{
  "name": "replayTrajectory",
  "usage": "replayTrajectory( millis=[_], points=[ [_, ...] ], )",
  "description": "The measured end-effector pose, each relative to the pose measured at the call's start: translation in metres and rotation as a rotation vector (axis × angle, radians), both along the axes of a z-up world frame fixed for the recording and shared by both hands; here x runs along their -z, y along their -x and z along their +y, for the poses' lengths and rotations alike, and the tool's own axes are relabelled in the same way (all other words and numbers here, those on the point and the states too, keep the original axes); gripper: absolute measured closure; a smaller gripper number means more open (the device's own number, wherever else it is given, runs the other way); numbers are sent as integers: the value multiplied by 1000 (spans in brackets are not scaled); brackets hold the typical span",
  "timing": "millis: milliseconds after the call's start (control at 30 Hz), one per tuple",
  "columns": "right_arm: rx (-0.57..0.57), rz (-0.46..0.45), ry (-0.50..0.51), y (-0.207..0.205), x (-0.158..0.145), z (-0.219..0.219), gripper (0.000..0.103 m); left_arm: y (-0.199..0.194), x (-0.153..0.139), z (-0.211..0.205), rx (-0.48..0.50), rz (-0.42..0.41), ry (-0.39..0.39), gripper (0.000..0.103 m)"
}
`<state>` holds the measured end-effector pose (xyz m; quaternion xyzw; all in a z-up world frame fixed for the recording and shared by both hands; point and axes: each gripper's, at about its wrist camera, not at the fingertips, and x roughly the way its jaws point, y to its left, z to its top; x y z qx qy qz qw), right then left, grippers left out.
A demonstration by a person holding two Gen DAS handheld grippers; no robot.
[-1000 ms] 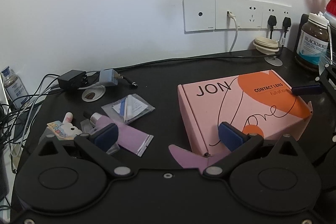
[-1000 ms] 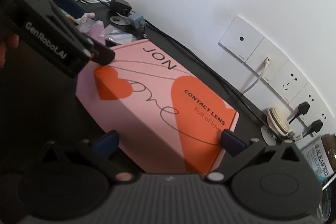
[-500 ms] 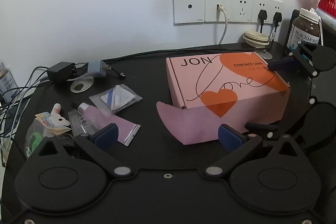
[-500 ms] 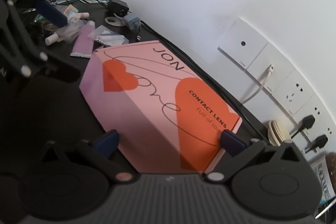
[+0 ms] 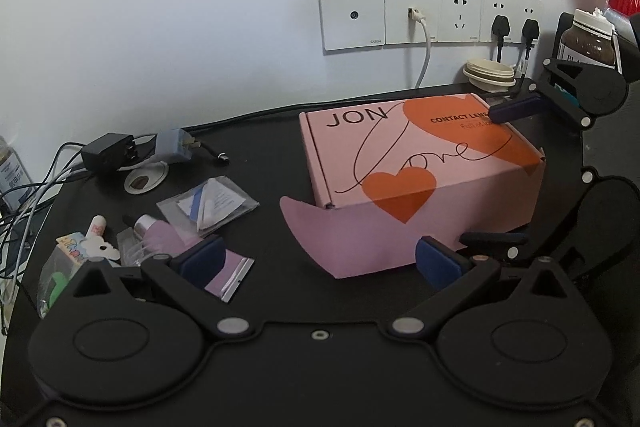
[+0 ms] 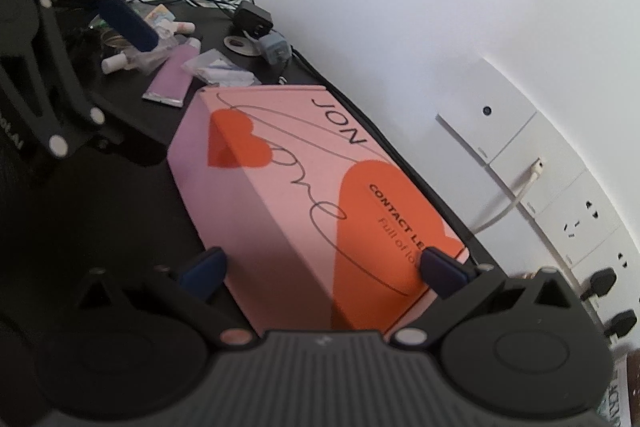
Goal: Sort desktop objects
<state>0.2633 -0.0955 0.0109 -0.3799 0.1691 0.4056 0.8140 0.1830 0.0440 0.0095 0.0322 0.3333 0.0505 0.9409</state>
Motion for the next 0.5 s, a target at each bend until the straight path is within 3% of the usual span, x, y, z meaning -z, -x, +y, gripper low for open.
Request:
replayTrajectory(
  millis=[500],
  points=[
    [-68, -11, -7, -16, 0, -5, 1, -33, 8, -3, -16, 5, 8, 0]
  ],
)
